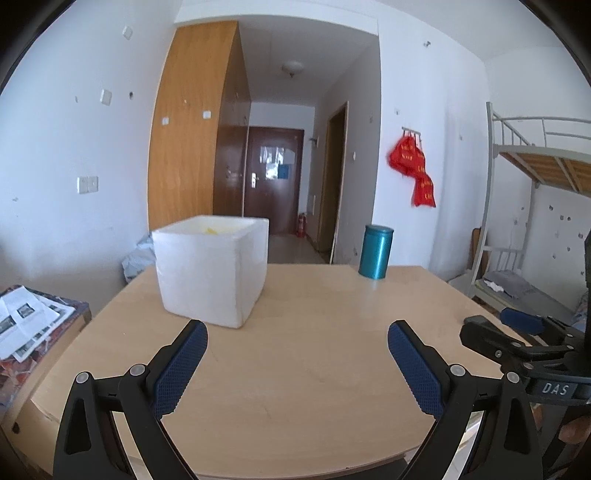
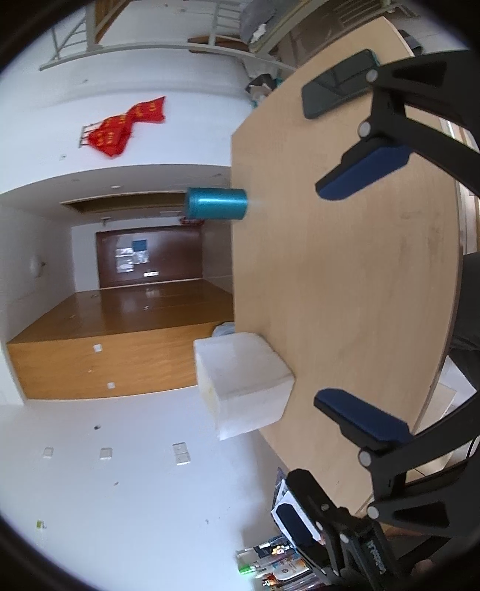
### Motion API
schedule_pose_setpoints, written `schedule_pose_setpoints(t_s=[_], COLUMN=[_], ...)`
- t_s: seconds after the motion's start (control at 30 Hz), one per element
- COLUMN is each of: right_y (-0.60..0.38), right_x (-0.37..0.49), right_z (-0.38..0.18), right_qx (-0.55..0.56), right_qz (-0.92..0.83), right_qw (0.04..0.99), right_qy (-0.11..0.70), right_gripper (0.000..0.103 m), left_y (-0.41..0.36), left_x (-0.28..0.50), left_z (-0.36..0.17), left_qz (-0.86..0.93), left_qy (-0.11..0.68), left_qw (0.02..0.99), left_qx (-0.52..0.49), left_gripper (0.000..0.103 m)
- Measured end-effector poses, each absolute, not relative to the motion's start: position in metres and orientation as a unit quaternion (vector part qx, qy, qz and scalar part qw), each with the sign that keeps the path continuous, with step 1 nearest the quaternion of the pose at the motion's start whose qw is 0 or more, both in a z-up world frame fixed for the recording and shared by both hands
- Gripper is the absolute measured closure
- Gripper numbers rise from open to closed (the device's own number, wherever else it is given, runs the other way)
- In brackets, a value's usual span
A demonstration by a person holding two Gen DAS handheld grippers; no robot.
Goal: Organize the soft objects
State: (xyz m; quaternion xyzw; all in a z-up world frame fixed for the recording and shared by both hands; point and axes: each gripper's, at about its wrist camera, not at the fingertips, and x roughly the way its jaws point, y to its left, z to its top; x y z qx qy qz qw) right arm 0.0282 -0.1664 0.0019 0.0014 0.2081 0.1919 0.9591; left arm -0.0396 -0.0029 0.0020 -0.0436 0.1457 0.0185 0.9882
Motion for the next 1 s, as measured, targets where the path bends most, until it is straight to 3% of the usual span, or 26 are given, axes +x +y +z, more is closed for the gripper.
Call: schedule_pose_setpoints(t_s=[0.6,0.83,1.0], right_y=[-0.167,-0.161,-0.161], right_x=[-0.027,-0.022,-0.024], right_z=[0.023,0.013,0.015], right_qx=[-0.014,-0.026,-0.028], right_qz=[0.194,0.183,0.185], right_qw=[0.978,0.979,0.979], right_qy=[0.068,0.082,0.082], right_gripper=[0.000,0.000,0.000], left_y=[-0.008,-0.004,-0.010], left_x=[-0.106,-0.088,-0.093], left_z=[0.028,0.009,0.011], left_qz=[0.027,0.041,0.049], left_qy=[0.030,0.074,0.064], left_qw=[0.998,0.995,0.996], left_qx=[-0.039,-0.055,-0.040], left_gripper=[0.000,0.000,0.000])
